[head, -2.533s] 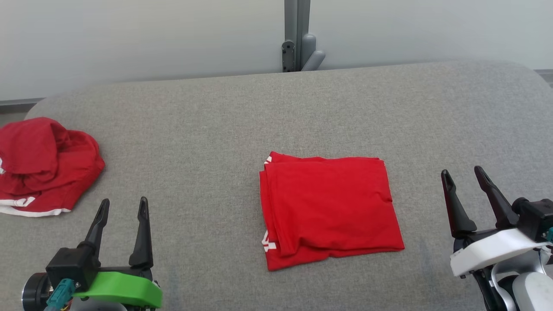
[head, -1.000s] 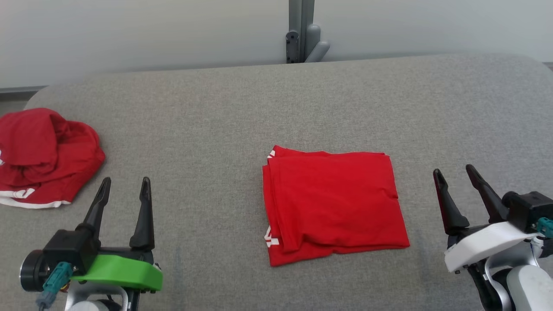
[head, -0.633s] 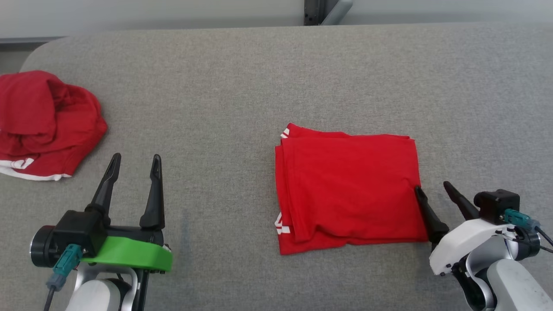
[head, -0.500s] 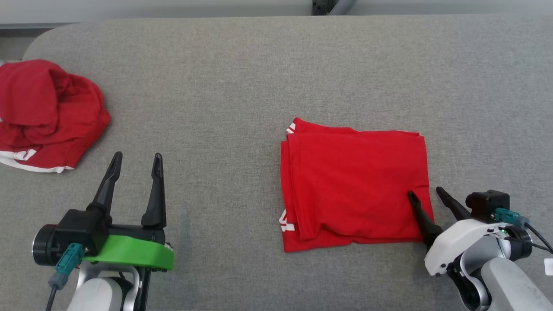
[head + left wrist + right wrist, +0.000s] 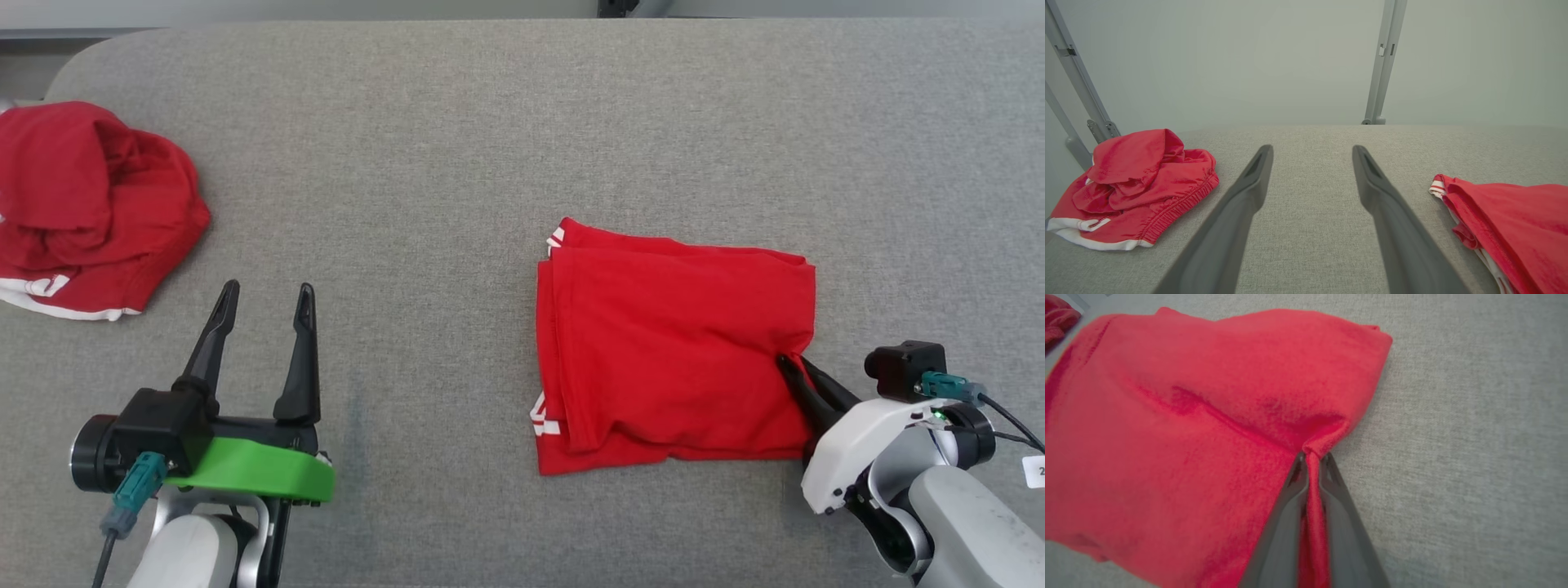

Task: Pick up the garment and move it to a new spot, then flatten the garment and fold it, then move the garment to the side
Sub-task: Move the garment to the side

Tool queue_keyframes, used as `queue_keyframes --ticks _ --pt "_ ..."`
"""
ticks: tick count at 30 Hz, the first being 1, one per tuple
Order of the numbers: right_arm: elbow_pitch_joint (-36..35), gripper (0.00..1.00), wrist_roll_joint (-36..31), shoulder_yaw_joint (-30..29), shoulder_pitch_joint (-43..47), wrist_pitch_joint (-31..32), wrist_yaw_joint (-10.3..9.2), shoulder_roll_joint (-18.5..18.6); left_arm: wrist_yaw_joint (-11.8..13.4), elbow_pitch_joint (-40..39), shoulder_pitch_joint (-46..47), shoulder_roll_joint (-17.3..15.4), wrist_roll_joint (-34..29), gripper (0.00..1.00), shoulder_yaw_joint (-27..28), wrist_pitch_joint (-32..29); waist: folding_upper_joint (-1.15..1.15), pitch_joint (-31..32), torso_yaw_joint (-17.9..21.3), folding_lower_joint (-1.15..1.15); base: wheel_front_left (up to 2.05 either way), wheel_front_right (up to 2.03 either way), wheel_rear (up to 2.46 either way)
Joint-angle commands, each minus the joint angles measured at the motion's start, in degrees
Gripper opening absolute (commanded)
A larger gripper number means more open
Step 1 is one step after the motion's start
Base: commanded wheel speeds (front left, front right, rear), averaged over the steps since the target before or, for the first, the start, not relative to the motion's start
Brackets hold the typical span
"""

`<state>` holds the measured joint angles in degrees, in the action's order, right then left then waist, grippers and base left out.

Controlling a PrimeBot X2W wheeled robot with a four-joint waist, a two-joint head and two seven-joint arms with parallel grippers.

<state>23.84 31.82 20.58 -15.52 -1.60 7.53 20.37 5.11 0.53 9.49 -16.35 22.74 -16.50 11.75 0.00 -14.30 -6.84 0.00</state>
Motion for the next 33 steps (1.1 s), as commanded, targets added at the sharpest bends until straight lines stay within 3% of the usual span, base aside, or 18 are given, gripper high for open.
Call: queue_keyframes --ticks 1,5,13,21,26,33 --pt "-0.42 0.00 0.35 0.83 0.72 -0.09 -0.09 1.42 0.06 -0.05 0.52 -0.20 0.55 1.00 0.07 0.30 0.00 0.48 1.08 0.00 0.00 0.00 0.00" --pt "-2.29 0.00 0.34 1.93 0.60 -0.42 -0.09 2.35 0.21 -0.88 0.06 -0.82 0.33 1.00 0.17 0.19 0.00 0.58 3.36 0.00 0.00 0.00 0.00" --pt "-7.13 0.00 -1.42 3.81 0.86 -0.80 -0.09 4.62 0.96 -4.34 -1.34 -2.94 -0.33 1.00 0.40 -2.28 0.00 0.01 12.83 0.00 0.00 0.00 0.00" --pt "-7.16 0.00 -1.08 6.91 -5.54 -1.37 -0.09 5.70 0.30 -7.75 1.57 -5.27 -1.16 1.00 0.05 -5.10 0.00 -4.08 20.25 0.00 0.00 0.00 0.00" --pt "-4.99 0.00 -1.61 10.41 -13.66 -3.95 -0.09 8.98 -0.24 -10.44 4.84 -6.58 -2.36 1.00 -0.52 -7.14 0.00 -8.59 22.60 0.00 0.00 0.00 0.00" --pt "0.72 0.00 0.72 11.28 -23.53 -8.48 -0.09 16.96 -1.17 -14.07 9.27 -8.44 -3.94 1.00 -1.35 -10.02 0.00 -14.87 24.32 0.00 0.00 0.00 0.00"
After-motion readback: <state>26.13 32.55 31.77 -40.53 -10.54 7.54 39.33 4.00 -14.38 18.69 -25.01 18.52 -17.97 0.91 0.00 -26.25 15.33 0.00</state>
